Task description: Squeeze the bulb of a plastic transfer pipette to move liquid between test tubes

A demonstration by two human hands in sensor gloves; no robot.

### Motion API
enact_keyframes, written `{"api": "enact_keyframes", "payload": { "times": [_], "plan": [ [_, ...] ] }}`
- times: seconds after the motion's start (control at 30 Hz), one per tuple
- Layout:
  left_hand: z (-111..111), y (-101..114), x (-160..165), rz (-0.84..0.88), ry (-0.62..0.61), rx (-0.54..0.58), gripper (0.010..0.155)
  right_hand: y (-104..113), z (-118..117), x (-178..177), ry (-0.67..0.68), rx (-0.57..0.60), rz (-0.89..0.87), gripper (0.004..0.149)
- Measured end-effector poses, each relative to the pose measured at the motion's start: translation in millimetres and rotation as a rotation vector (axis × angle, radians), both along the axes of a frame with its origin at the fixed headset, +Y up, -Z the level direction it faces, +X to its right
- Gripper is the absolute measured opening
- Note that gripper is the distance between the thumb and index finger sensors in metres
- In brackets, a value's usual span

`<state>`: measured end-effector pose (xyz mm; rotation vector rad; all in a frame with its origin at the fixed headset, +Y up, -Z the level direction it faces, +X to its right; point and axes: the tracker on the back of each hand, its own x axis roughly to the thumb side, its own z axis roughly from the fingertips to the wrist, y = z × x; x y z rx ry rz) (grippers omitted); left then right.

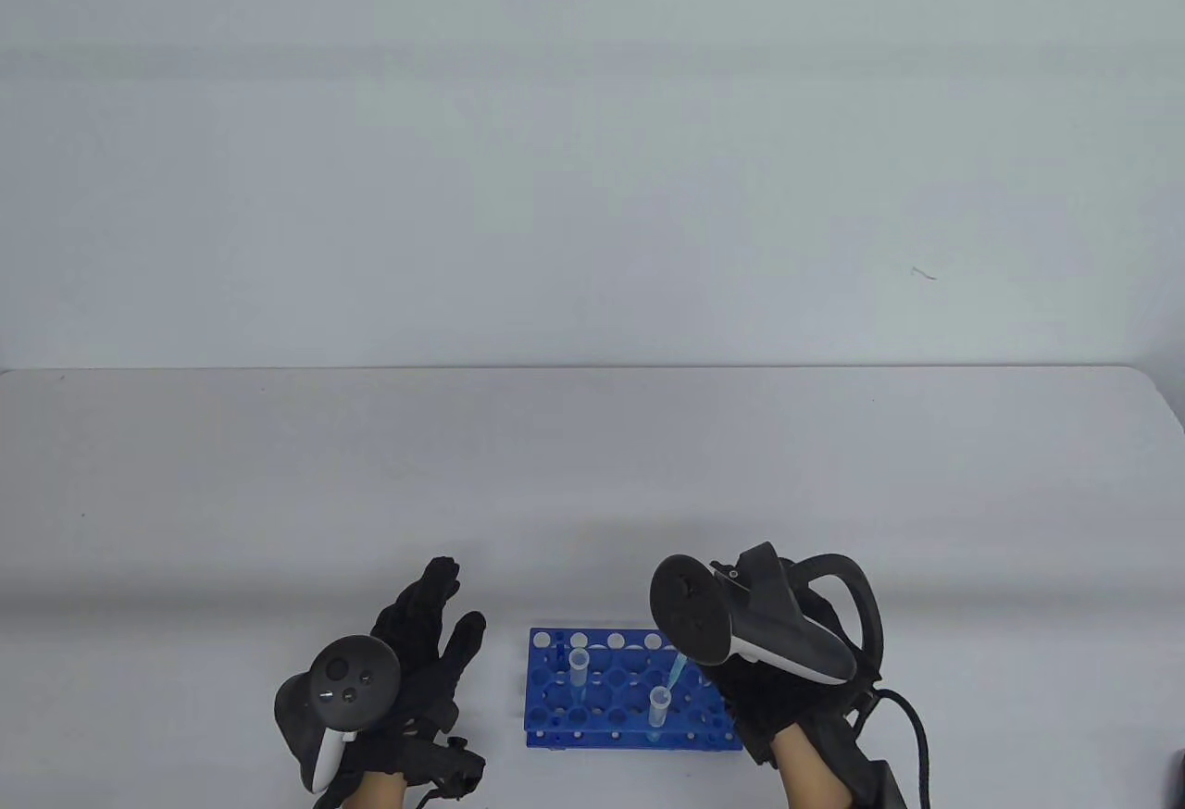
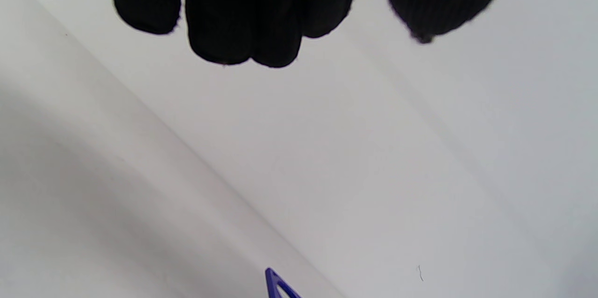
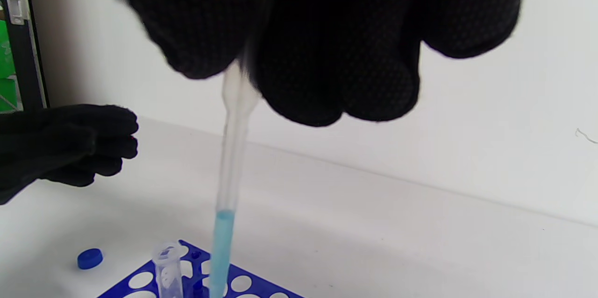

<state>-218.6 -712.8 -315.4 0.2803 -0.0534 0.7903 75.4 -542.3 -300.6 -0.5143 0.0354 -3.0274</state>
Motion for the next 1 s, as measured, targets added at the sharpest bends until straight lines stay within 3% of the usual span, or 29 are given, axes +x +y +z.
{"api": "enact_keyframes", "payload": {
  "times": [0.37, 1.0],
  "plan": [
    [0, 0, 0, 0.003, -0.004, 0.001, 0.075, -25, -11, -24, 0.01, -0.094, 0.132, 0.047],
    [-1, -1, 0, 0.008, -0.006, 0.002, 0.075, -37, -17, -34, 0.044, -0.072, 0.194, 0.041]
  ]
}}
